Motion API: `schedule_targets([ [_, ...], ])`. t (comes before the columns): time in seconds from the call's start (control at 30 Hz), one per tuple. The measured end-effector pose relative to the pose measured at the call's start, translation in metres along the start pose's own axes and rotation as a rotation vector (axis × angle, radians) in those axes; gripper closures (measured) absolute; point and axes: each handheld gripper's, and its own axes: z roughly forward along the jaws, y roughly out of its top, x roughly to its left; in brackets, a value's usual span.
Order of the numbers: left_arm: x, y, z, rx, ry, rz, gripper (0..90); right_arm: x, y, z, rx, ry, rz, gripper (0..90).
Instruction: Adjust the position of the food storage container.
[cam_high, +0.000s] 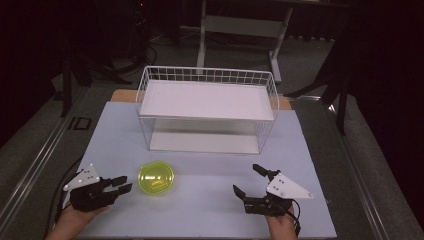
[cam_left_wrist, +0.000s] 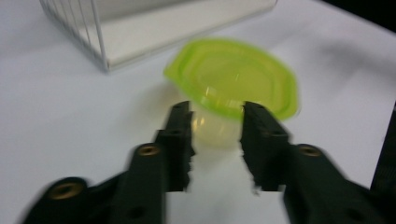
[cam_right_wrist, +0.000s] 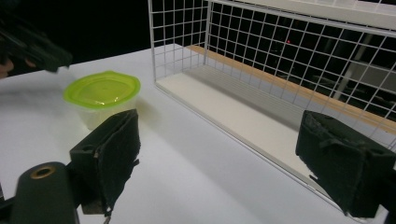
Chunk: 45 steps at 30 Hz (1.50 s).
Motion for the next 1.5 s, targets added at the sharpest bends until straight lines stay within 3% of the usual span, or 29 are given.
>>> schedule_targets([
  [0.03, 0.002, -0.002, 0.002, 0.031, 0.0, -0.011, 76.8, 0.0, 0.0, 0.001, 0.004, 0.001, 0.001, 13.5],
  [0.1, 0.007, -0.005, 0.007, 0.073, -0.01, -0.011, 86.0, -0.001, 0.0, 0.002, 0.006, 0.004, 0.005, 13.5],
  [0.17, 0.009, -0.008, 0.013, 0.123, -0.007, -0.008, 89.9, 0.0, 0.0, 0.002, 0.006, 0.008, 0.007, 13.6],
  [0.3, 0.011, -0.011, 0.022, 0.145, -0.024, -0.002, 90.0, 0.0, 0.0, 0.0, -0.002, 0.006, 0.001, 13.7],
  [0.5, -0.002, -0.009, 0.039, 0.168, -0.028, 0.027, 90.0, -0.001, 0.0, 0.0, 0.002, 0.004, 0.003, 13.9],
  [0.67, -0.003, -0.008, 0.047, 0.166, -0.034, 0.014, 90.0, 0.0, 0.0, 0.001, 0.006, 0.01, -0.003, 13.9],
  [0.73, -0.009, -0.007, 0.052, 0.186, -0.023, 0.045, 90.0, 0.0, 0.0, 0.0, 0.004, 0.013, -0.005, 14.0],
  [0.83, -0.013, -0.005, 0.057, 0.202, -0.024, 0.058, 90.0, -0.001, 0.0, -0.001, 0.004, 0.014, -0.001, 14.0],
  [0.93, -0.016, -0.001, 0.066, 0.208, -0.034, 0.041, 90.0, -0.002, -0.001, -0.001, 0.005, 0.018, 0.009, 14.1],
  [1.13, -0.027, 0.013, 0.09, 0.218, -0.033, 0.066, 90.0, -0.002, 0.0, -0.002, 0.002, 0.021, 0.001, 14.1],
  [1.37, -0.038, 0.027, 0.119, 0.218, -0.06, 0.062, 90.0, -0.003, -0.001, -0.002, 0.009, 0.031, 0.003, 14.2],
  [1.5, -0.043, 0.03, 0.127, 0.217, -0.078, 0.063, 90.0, -0.003, -0.001, -0.002, 0.013, 0.036, 0.003, 14.2],
])
